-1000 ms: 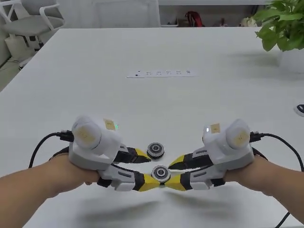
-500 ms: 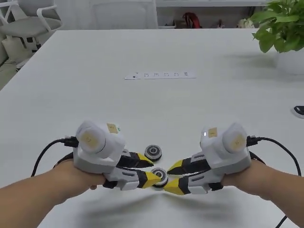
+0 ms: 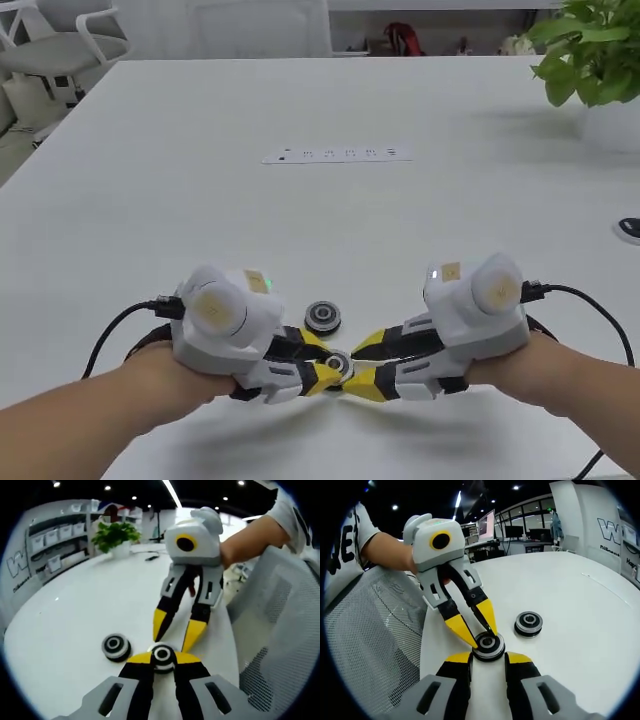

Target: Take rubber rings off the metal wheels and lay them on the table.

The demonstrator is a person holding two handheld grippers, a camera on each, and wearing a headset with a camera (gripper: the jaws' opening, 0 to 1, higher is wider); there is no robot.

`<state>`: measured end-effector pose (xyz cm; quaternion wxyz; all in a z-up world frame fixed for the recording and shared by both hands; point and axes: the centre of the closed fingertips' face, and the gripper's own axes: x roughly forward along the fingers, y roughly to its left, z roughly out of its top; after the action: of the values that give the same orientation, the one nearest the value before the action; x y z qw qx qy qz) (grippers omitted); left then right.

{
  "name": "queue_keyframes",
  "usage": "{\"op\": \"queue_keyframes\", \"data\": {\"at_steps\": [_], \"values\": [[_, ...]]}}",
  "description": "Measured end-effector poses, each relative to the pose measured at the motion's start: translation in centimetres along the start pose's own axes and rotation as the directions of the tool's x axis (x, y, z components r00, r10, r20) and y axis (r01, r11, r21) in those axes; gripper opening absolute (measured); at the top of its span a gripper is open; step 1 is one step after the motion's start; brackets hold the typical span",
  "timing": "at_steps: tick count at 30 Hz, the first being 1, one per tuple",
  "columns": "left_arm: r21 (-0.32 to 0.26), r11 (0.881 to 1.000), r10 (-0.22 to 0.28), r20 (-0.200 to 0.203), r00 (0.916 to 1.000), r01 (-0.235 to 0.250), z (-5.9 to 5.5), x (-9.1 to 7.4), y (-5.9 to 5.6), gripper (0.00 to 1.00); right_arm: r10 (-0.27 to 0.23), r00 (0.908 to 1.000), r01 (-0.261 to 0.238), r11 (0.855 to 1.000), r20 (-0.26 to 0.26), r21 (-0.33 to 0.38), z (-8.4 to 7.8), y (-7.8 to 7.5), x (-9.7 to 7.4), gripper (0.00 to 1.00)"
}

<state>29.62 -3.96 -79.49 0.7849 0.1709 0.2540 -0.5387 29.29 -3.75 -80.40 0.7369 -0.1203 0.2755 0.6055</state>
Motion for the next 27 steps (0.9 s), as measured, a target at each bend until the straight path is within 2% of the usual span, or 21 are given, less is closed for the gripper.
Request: {"op": "queue_keyframes", "data": {"at_steps": [5,8,15,17,24,27], "values": [[0.018,1.000,0.026,-0.005,0.9997,-0.026,-0.03,0.00,0.02,0.14,0.001,1.0000,-0.001,1.000,-0.004,-0.010,0.15,0.14,0.19,0.23],[-0.003,0.999,0.032,-0.001,0.9995,-0.032,0.01,-0.05,0.10,0.14,-0.003,1.0000,0.003,1.000,-0.009,-0.011,0.16,0.16,0.36,0.23],[-0.013,0.999,0.052,0.011,0.9986,-0.052,-0.06,-0.15,0.05,0.14,-0.022,0.9996,0.022,1.000,-0.018,-0.022,-0.04,0.05,0.41,0.23],[-0.019,0.998,0.057,0.018,0.9982,-0.057,-0.05,-0.20,0.02,0.13,-0.024,0.9988,0.023,0.999,-0.042,-0.025,-0.58,0.06,0.39,0.20],[-0.024,0.998,0.065,0.023,0.9976,-0.065,-0.03,-0.22,0.02,0.13,-0.032,0.9984,0.031,0.999,-0.046,-0.032,-0.64,0.07,0.11,0.16],[-0.026,0.997,0.067,0.024,0.9974,-0.067,-0.03,-0.22,0.02,0.13,-0.032,0.9982,0.032,0.999,-0.050,-0.012,-0.71,0.11,0.04,0.15]]}}
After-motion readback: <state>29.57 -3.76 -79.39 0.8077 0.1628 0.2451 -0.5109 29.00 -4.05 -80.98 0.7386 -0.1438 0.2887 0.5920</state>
